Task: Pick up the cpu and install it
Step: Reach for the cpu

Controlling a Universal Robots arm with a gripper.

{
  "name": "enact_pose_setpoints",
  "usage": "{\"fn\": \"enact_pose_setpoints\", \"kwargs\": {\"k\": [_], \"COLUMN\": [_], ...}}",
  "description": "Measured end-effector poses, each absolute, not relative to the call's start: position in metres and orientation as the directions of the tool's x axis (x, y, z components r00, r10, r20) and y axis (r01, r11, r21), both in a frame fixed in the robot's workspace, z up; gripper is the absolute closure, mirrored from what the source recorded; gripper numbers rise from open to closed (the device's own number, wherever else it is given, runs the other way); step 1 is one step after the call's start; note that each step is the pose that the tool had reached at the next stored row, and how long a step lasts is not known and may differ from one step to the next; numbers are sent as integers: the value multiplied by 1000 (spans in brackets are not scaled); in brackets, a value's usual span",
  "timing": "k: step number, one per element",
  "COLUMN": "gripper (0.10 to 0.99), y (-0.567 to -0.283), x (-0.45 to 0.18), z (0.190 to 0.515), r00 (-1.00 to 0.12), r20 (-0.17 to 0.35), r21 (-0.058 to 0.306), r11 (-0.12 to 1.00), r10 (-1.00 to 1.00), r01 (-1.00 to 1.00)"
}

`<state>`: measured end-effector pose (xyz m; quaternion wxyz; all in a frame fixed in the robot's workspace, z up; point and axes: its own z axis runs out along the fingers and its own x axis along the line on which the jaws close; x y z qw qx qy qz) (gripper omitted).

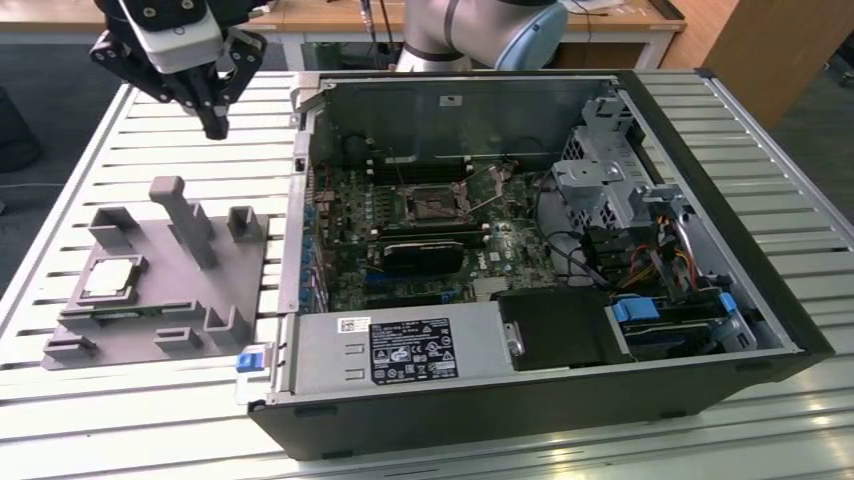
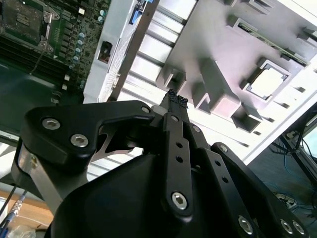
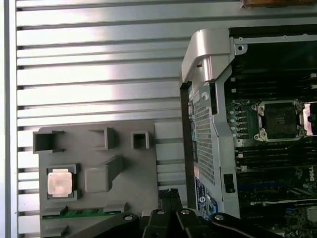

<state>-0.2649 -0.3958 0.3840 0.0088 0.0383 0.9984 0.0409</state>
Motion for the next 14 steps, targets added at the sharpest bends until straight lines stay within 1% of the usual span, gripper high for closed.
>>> {"fn": "enact_pose_setpoints", "kwargs": {"k": [14], "gripper": [980], "y": [-396], "x": [-280], "z": [383], "r00": [-997], "r20": [-12], "r21": [82], "r11": [994], "r10": [77], "r01": [76]}}
